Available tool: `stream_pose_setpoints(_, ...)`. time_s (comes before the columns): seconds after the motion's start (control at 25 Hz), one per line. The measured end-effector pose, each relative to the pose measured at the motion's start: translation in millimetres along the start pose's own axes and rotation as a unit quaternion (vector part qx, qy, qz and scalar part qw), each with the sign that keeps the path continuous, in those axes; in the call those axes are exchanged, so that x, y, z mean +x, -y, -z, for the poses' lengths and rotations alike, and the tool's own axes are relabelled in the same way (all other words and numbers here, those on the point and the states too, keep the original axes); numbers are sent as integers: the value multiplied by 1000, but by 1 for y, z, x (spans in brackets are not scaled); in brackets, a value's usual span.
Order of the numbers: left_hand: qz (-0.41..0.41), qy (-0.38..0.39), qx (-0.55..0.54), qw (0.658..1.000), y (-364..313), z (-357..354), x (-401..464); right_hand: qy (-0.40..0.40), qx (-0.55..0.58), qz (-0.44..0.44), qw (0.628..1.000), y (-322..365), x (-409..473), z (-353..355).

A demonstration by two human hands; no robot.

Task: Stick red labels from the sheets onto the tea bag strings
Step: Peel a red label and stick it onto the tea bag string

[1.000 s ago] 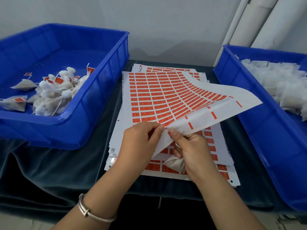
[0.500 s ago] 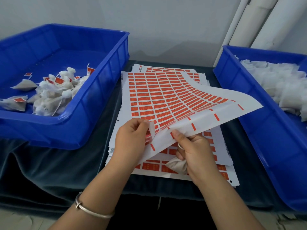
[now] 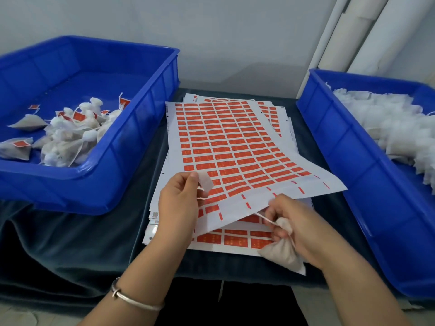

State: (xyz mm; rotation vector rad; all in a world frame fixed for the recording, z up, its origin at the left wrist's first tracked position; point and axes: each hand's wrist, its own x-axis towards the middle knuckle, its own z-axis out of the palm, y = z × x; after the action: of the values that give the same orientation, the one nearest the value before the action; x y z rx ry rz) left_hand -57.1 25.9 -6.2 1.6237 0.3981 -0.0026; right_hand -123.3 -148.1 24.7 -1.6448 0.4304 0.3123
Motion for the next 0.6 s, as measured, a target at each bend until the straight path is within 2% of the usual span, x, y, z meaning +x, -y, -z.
stream_pose_setpoints(0.12,7,4,20,1000,8,-5,0,43,17,13,999,7,-15,21)
stream_pose_setpoints(0.28,5,19,-9,1000,9,-7,-1,44,55,114,991,23,-23,27)
stream_pose_setpoints(0.4,7,51,-56,997,5,-8,-4,43,70,156,984,33,-15,19)
stream_pose_setpoints(0.52,12,63,-87,994,1,-7,-7,48,-31,203,978,37,-3,8)
stream_pose_setpoints(0.6,14,63,-97,993,0,-6,-7,14,-97,214,972,37,4,1)
